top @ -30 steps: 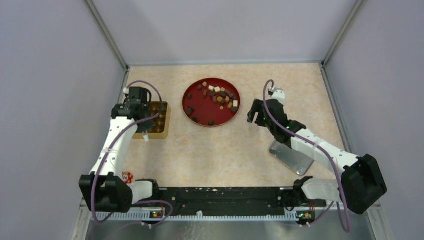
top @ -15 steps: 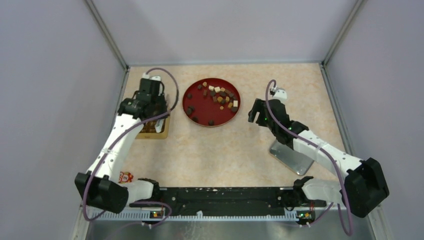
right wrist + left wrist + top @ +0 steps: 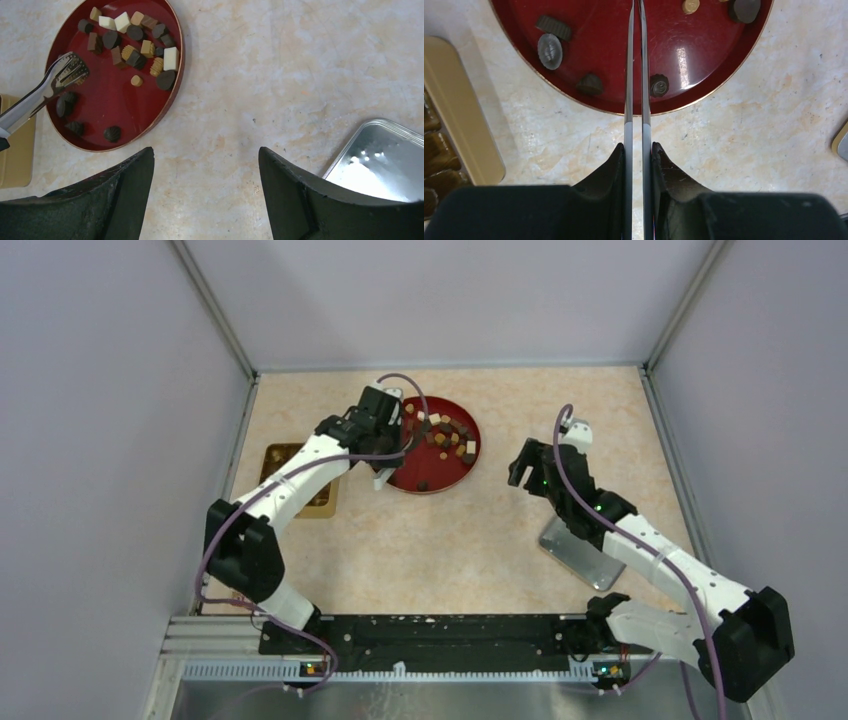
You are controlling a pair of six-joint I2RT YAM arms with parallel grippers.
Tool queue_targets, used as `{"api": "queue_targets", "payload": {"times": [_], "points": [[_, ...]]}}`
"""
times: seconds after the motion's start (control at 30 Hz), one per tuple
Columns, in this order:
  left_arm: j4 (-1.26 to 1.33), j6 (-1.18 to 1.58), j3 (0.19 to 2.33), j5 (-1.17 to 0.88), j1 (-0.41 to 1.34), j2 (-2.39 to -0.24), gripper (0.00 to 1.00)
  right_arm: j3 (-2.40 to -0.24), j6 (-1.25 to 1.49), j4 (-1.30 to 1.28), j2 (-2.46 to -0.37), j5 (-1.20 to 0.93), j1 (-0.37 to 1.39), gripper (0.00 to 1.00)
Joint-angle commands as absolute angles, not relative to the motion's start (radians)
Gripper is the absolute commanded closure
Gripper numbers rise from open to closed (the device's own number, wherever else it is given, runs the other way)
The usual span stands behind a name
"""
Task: Pack the chocolate
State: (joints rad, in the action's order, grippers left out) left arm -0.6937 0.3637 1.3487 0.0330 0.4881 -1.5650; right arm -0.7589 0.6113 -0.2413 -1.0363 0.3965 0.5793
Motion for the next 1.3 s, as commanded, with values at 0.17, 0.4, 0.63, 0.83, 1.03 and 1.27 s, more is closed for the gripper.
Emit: {"api": "queue_targets", "payload": {"times": [0.17, 0.4, 0.63, 0.83, 1.03, 1.27], "points": [[-0.595, 0.395, 1.435, 0.044, 0.528, -1.653, 0.69, -0.759, 0.636, -0.265, -1.019, 0.432, 0.569, 0.25], [-0.591, 0.408, 1.454, 0.118, 0.559, -1.705, 0.6, -0.766, 0.64, -0.27, -1.029, 0.439, 0.569, 0.25], [-0.583, 0.438, 1.475, 0.136, 0.569, -1.764, 0.57, -0.766, 0.637, -0.262, -1.043, 0.431, 0.569, 0.25], [-0.579, 0.445, 1.487, 0.159, 0.571, -1.793, 0.51, -0.769, 0.629, -0.26, -1.047, 0.434, 0.569, 0.25], [-0.574, 0.442, 1.505, 0.154, 0.572, -1.823, 0.51, -0.771, 0.626, -0.251, -1.063, 0.428, 0.569, 0.25], [-0.588, 0.423, 1.536, 0.167, 0.572, -1.844, 0.55, -0.778, 0.622, -0.241, -1.081, 0.424, 0.569, 0.25]]}}
